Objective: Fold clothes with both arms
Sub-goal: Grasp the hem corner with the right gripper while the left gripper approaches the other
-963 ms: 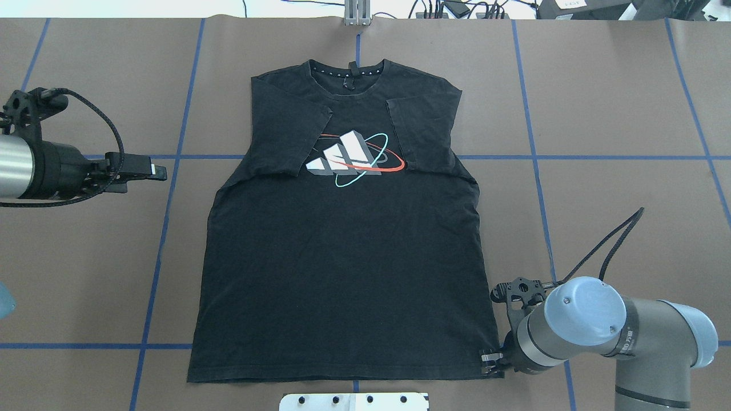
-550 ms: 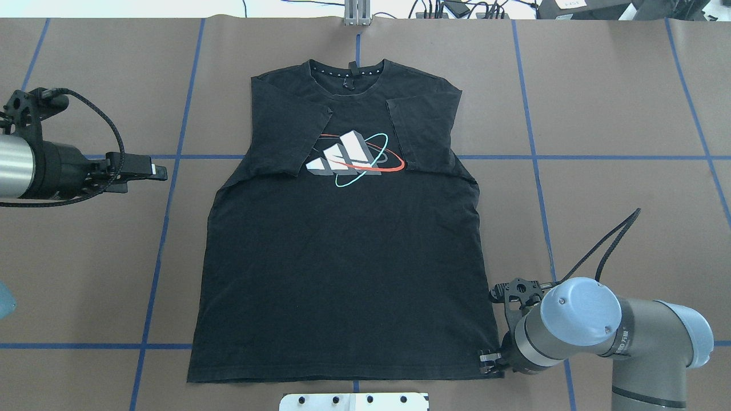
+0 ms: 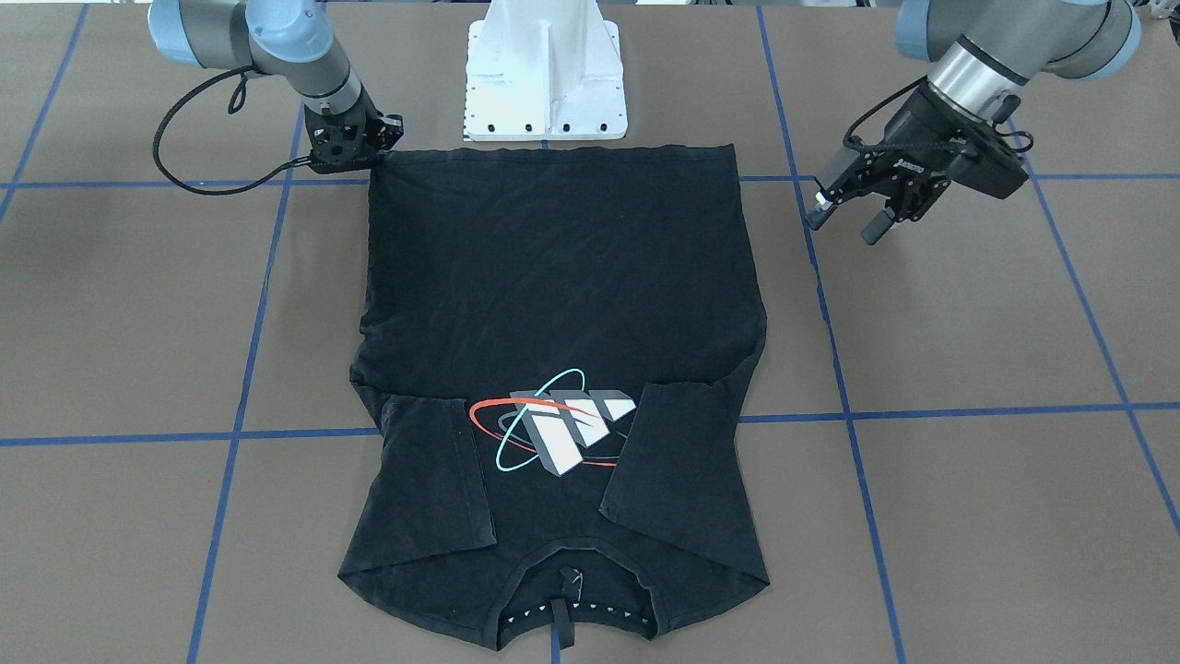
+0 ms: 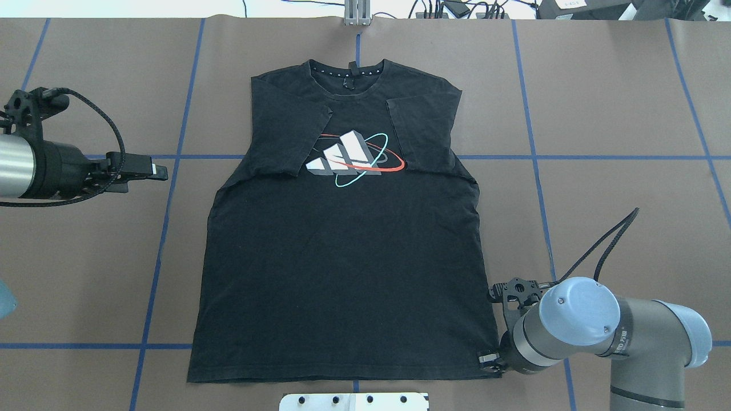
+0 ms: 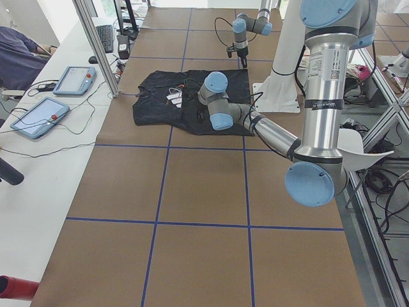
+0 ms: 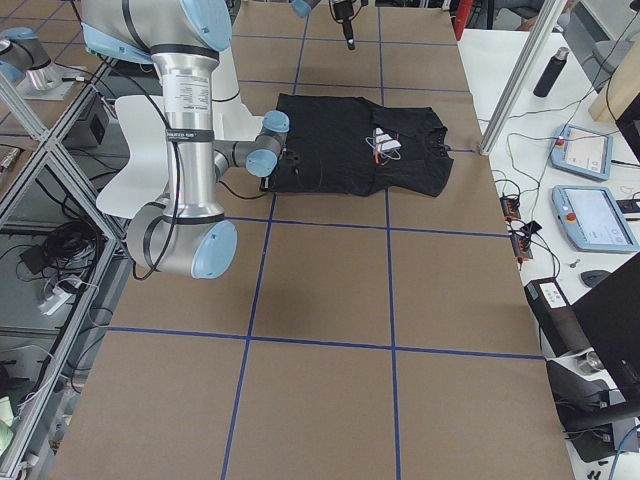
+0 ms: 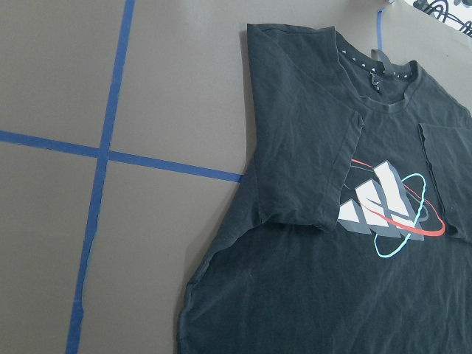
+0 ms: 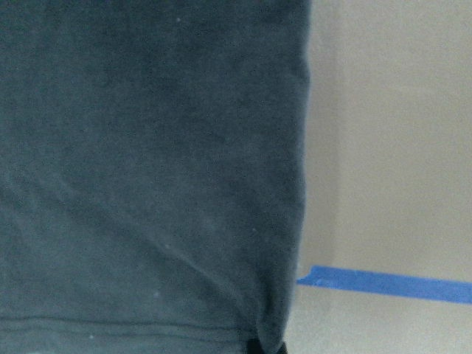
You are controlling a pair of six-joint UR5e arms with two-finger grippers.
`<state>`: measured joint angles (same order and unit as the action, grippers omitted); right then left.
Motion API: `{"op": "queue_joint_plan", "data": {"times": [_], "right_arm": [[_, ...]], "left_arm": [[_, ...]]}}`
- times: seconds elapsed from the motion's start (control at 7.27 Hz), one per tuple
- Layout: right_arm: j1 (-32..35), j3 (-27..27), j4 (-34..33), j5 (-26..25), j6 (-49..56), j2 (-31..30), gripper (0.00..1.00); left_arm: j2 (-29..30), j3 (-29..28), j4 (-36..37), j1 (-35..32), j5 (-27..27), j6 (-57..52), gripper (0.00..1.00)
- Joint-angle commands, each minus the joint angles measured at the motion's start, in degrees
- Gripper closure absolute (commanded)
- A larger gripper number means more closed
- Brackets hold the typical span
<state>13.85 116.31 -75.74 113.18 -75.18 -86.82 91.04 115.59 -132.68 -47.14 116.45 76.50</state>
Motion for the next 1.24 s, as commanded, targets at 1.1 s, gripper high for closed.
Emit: {"op": "queue_joint_plan", "data": {"times": [1.1], "right_arm": [[7.68,10.6,0.5,7.93,-3.4,0.07,1.0]], "left_arm": [[-12.2,0.95,-15.49,28.69,-13.3,26.36,0.01]]}}
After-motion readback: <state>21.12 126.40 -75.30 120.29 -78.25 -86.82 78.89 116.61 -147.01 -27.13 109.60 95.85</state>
